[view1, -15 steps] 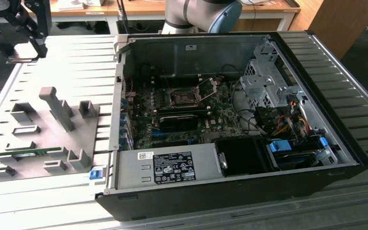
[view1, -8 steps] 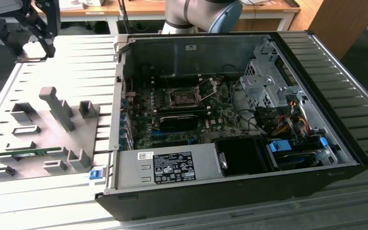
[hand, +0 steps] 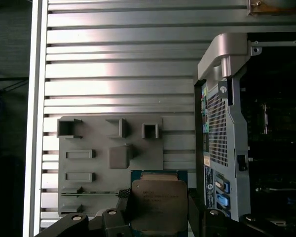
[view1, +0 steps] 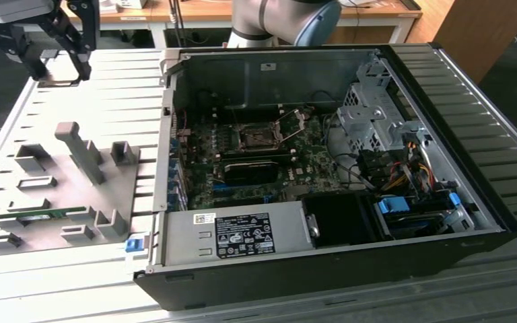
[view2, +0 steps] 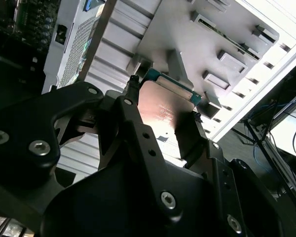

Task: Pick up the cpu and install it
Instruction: 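Pick up the cpu and move it towards the insertion slot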

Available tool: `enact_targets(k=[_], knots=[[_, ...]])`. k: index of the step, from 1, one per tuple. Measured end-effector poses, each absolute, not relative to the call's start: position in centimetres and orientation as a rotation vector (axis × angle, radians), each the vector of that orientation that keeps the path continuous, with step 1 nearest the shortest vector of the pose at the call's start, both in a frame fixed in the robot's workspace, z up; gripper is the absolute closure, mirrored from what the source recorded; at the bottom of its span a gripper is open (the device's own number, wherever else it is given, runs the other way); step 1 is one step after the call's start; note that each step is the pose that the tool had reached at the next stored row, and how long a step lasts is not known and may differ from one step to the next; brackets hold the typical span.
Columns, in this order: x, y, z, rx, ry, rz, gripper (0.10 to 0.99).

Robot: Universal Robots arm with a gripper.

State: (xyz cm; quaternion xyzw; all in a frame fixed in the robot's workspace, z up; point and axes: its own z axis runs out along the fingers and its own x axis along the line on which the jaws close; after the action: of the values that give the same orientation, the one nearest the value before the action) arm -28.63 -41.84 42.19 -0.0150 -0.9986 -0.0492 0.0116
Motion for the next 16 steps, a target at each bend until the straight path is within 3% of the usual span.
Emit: enact_targets(k=[16], knots=[[-25.0, -41.8, 42.2, -0.047, -3.114, -0.154, 0.545]])
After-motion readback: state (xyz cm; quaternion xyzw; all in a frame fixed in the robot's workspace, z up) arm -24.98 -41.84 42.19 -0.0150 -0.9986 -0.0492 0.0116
